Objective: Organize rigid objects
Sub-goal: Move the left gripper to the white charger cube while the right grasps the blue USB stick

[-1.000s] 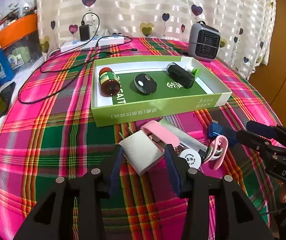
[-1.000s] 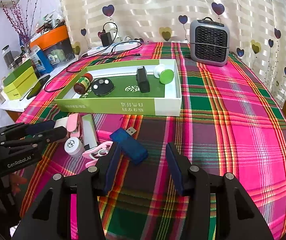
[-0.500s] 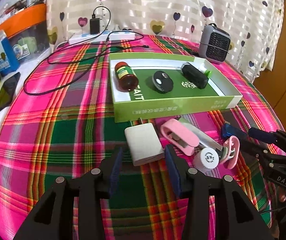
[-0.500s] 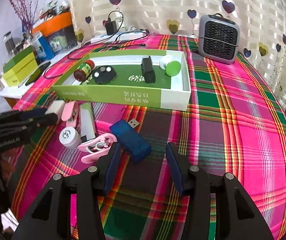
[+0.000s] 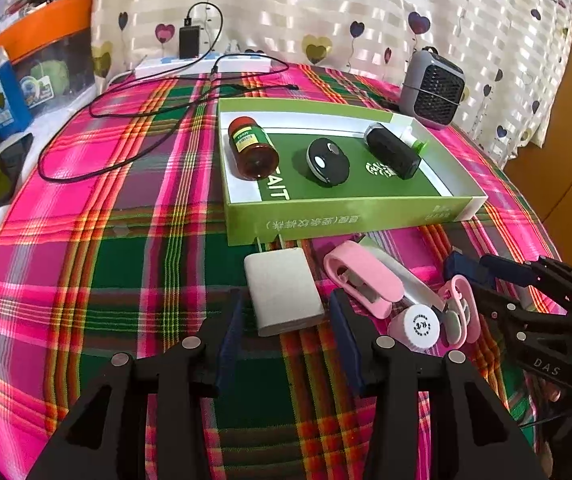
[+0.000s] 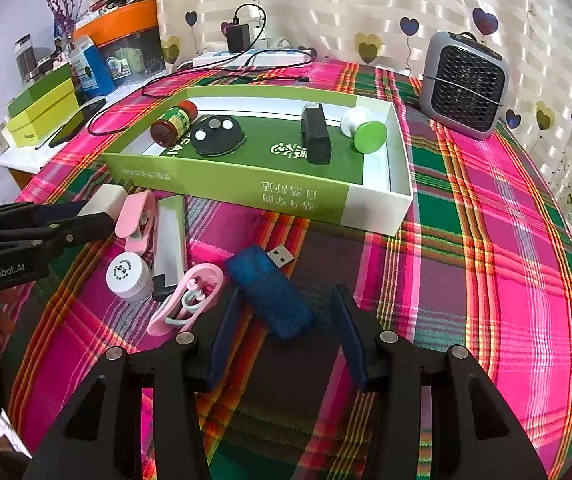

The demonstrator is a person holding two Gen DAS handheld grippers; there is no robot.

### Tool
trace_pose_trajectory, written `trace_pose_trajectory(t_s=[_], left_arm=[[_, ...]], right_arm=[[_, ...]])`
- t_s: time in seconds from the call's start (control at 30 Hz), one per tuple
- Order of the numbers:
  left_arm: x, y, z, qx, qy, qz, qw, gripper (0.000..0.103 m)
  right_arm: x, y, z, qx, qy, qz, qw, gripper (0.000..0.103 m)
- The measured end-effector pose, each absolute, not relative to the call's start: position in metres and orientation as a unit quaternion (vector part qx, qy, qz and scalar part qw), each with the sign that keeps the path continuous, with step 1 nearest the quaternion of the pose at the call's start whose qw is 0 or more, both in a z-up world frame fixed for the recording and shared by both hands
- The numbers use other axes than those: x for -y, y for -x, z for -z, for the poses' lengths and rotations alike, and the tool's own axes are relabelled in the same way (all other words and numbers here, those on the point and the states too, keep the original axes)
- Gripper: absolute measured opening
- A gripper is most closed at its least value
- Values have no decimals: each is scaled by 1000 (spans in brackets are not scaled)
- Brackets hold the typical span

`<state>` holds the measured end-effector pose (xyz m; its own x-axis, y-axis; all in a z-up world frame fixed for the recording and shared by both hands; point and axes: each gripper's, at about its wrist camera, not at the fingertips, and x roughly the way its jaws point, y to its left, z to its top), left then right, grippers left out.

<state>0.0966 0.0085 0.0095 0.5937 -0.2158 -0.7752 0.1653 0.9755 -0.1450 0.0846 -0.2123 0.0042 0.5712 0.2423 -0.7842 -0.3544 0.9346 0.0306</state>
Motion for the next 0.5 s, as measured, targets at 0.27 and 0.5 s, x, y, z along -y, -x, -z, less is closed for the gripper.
trace_pose_trajectory(t_s=[0.27, 0.5], left_arm=[[-10, -101, -9, -436, 36, 107, 893, 42], [-13, -102, -9, -436, 46, 109, 892, 42]], right_arm=[[213, -86, -4, -431, 67, -173, 883, 48], [212, -86, -5, -431, 69, -175, 883, 48]])
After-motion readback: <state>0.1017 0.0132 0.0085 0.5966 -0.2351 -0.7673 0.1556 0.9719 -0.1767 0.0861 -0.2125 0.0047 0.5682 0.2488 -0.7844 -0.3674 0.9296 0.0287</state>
